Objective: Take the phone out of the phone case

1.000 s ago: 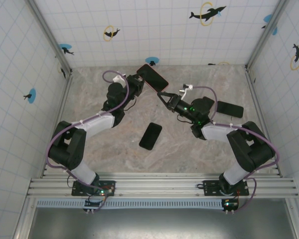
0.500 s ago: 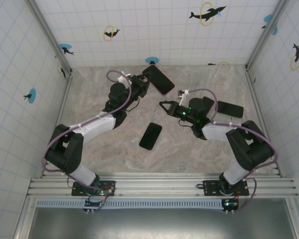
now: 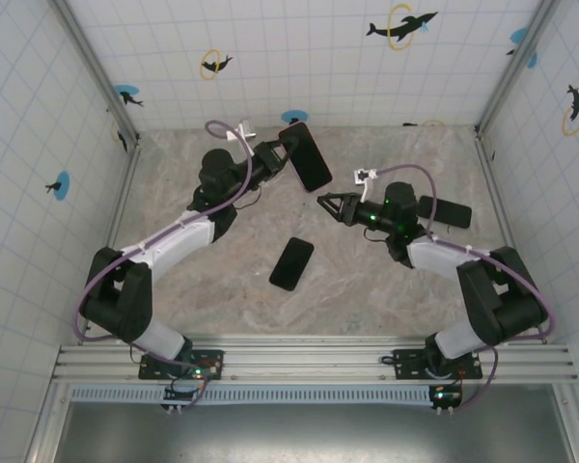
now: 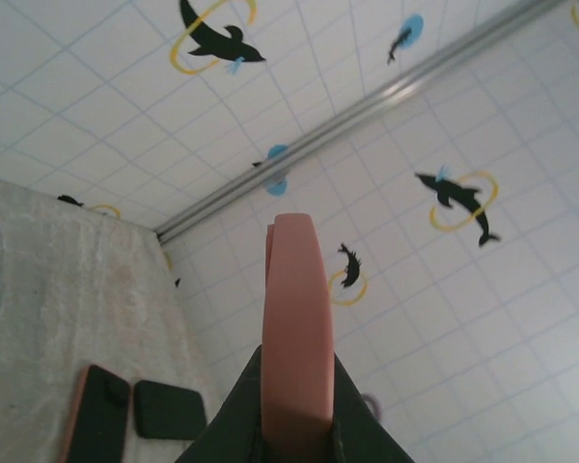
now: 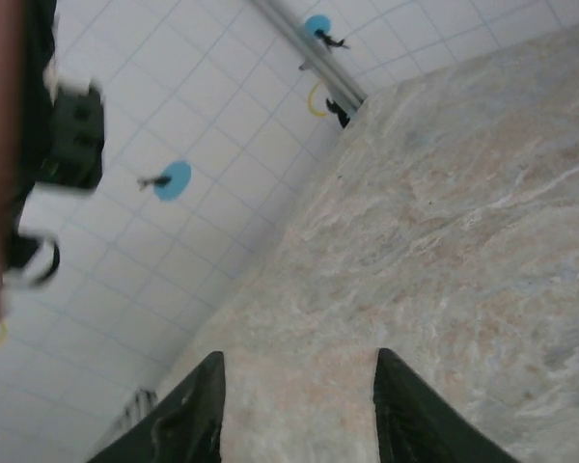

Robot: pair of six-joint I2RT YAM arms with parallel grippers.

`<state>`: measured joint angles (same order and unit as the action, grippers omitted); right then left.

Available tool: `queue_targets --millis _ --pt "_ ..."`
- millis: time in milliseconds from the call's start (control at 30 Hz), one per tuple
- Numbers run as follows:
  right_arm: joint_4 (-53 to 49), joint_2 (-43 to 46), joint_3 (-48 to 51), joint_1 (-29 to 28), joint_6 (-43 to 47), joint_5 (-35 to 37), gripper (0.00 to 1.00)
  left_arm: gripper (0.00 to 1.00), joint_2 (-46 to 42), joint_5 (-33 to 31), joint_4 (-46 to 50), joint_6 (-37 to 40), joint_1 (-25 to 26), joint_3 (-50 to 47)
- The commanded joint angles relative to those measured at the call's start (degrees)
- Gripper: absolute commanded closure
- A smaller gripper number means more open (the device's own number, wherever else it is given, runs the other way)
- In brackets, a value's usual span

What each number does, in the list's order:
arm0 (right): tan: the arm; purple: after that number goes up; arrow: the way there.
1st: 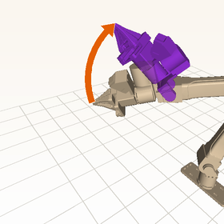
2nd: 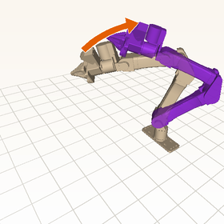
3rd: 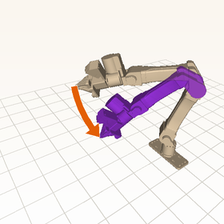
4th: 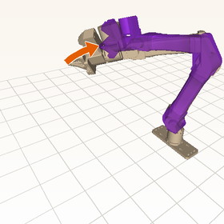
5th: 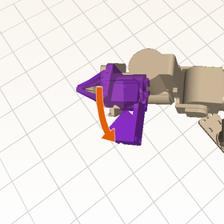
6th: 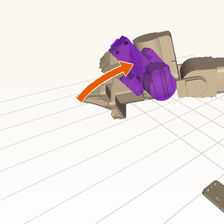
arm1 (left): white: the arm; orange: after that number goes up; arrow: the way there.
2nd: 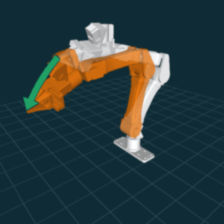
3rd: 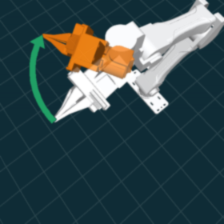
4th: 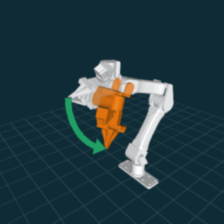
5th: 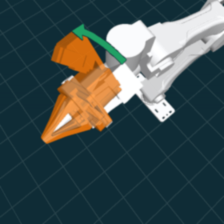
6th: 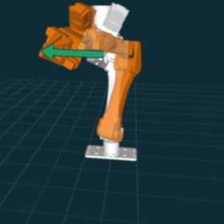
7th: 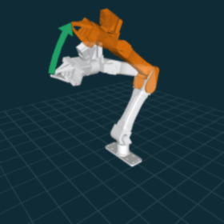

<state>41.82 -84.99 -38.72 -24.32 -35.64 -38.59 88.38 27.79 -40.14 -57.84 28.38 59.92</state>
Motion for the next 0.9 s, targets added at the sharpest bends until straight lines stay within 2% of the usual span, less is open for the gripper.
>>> queue_targets --millis 0,33,100,167,233,333,500,867 --pt "-19.93 2.69 -5.85 1.09 21.98 -11.36 0.51 1.0 -1.06 13.31 1.29 15.21 -1.11 4.92" --pt "-26.99 2.93 -7.72 1.39 27.51 -12.73 0.51 1.0 -1.02 16.16 2.96 18.24 -1.14 6.03" --pt "-34.25 3.4 -9.85 1.97 35.23 -14.78 0.49 1.0 -1.33 19.73 5.46 23.58 -1.27 7.29" --pt "-34.64 4.41 -9.78 2.6 38.52 -16.8 0.5 1.0 -1.45 22.48 7.04 27.02 -1.56 7.92" --pt "-32.54 5.72 -9.13 2.55 40.55 -18.12 0.5 1.0 -1.06 26.77 5.2 27.04 -1.84 8.87" --pt "-27.47 7.01 -8.13 2.43 40.91 -19.95 0.51 1.0 -0.99 29.46 7.36 30.52 -1.84 10.16" --pt "-22.91 7.13 -9.85 1.84 40.4 -22.61 0.56 1.0 -2.46 29.82 7.77 35.12 -1.81 8.47" --pt "-24.72 3.96 -14.55 1.53 42.13 -25.22 0.73 1.0 -1.93 33.41 8.44 35.74 -1.84 9.34"
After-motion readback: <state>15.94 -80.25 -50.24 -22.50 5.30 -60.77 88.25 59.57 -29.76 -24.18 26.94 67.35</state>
